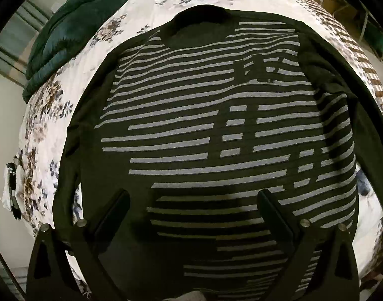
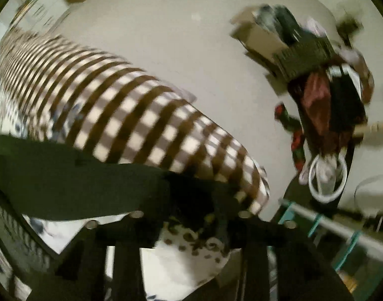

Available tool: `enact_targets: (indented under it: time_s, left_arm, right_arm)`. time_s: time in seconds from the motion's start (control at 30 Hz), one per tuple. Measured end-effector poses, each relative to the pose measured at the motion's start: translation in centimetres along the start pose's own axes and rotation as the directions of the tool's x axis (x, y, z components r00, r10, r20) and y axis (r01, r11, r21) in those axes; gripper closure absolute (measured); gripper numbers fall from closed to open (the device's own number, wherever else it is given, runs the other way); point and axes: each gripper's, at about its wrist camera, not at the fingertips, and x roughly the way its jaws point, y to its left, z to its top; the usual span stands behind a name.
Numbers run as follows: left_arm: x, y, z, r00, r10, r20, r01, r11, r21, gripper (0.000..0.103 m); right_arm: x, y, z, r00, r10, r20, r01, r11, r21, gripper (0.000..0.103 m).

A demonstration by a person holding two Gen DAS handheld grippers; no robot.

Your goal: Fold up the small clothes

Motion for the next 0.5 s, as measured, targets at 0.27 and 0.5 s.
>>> enact_targets:
  time_s: [0.27, 0.5]
  left_arm:
    - [1.3, 1.5, -0.6, 1.000, -0.006, -0.025, 0.006, 1.000, -0.025, 0.000]
    - [2.7, 3.4, -0.7, 0.999, 0.006, -0.046, -0.009, 0.997, -0.075, 0.000]
  right_arm:
    - [2.2, -8.2, -3.6, 0.928, 0.373, -0.003, -0.323, 0.806, 0.497, 0.031]
    - [3.3, -4.7, -1.9, 0.945, 0.317, 0.078, -0.316, 0.832, 0.457, 0.089]
